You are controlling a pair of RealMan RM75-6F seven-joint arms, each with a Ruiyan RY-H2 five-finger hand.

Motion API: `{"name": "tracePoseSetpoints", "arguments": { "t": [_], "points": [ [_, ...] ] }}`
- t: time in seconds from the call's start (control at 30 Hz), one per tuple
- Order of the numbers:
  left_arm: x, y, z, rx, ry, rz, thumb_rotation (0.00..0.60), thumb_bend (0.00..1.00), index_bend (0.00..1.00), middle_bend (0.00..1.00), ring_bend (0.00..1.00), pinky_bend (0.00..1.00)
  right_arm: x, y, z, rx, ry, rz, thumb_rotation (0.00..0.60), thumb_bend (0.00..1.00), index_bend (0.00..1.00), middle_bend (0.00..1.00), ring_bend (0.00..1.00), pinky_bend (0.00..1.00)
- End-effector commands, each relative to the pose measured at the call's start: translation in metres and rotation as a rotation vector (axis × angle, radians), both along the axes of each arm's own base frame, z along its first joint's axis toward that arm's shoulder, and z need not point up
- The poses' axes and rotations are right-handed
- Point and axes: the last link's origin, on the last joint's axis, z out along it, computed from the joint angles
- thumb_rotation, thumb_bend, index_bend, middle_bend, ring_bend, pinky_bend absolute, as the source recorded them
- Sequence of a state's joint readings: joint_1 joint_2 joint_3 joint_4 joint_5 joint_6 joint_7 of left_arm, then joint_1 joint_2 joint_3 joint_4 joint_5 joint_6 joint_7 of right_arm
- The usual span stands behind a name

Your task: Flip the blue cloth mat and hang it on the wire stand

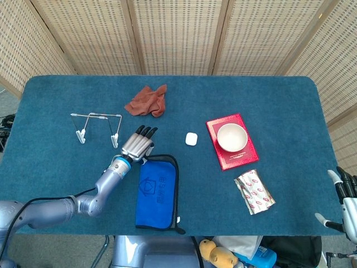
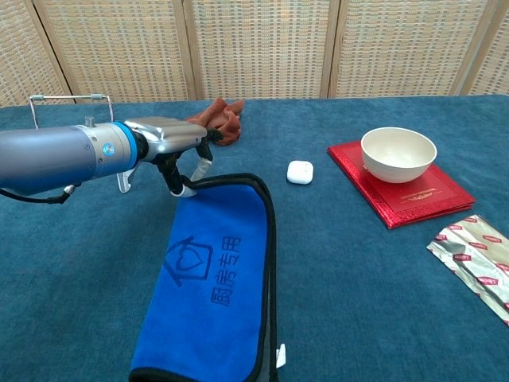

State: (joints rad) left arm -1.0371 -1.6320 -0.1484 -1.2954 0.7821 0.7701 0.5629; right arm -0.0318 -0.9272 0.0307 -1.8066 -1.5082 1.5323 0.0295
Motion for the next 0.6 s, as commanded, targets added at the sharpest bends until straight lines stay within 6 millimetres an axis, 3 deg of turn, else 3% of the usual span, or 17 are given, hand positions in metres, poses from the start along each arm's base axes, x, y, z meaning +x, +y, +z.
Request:
{"name": "tracePoseSetpoints", "arguments": {
  "t": [0.03, 0.43, 0.6],
  "points": [
    [0.007, 0.005, 0.010, 0.017, -0.016, -0.006, 0.600, 0.90, 0.70, 0.00, 0.00, 0.00, 0.000, 0.000, 0.001, -0.003, -0.002, 0.000, 0.600, 0.00, 0.00, 0.00, 0.00, 0.00],
    [0.031, 0.032, 0.080, 0.142, -0.092, -0.003, 0.600, 0.94, 0.70, 0.00, 0.00, 0.00, -0.001, -0.001, 0.001, -0.005, -0.008, -0.002, 0.600, 0.00, 0.00, 0.00, 0.00, 0.00],
    [0.032, 0.042, 0.124, 0.218, -0.126, 0.014, 0.600, 0.94, 0.70, 0.00, 0.00, 0.00, -0.001, 0.000, 0.001, -0.001, -0.007, 0.000, 0.600, 0.00, 0.00, 0.00, 0.00, 0.00]
  ]
}}
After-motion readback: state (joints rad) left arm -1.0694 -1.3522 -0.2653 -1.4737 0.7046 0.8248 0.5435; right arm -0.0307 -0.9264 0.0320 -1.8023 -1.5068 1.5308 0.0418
